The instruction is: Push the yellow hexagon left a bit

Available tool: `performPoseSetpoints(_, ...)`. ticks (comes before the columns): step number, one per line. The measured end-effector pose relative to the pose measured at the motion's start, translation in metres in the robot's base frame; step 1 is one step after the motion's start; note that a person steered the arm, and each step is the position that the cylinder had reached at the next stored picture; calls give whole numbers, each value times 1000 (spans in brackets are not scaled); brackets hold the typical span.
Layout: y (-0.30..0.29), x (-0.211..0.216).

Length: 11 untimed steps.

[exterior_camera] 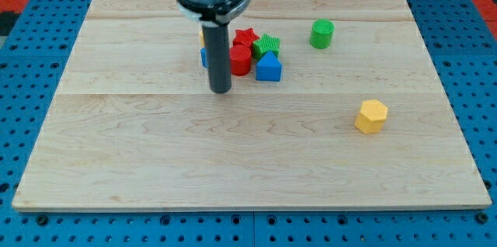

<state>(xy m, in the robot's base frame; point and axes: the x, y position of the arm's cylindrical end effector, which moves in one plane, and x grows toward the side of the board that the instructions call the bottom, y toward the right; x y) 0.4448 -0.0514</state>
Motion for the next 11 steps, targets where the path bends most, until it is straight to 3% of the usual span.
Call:
performPoseSetpoints(1,4,34)
performPoseSetpoints(4,128,98)
performPoseSetpoints(7,252,76)
performPoseSetpoints(9,236,54)
performPoseSetpoints(11,168,53)
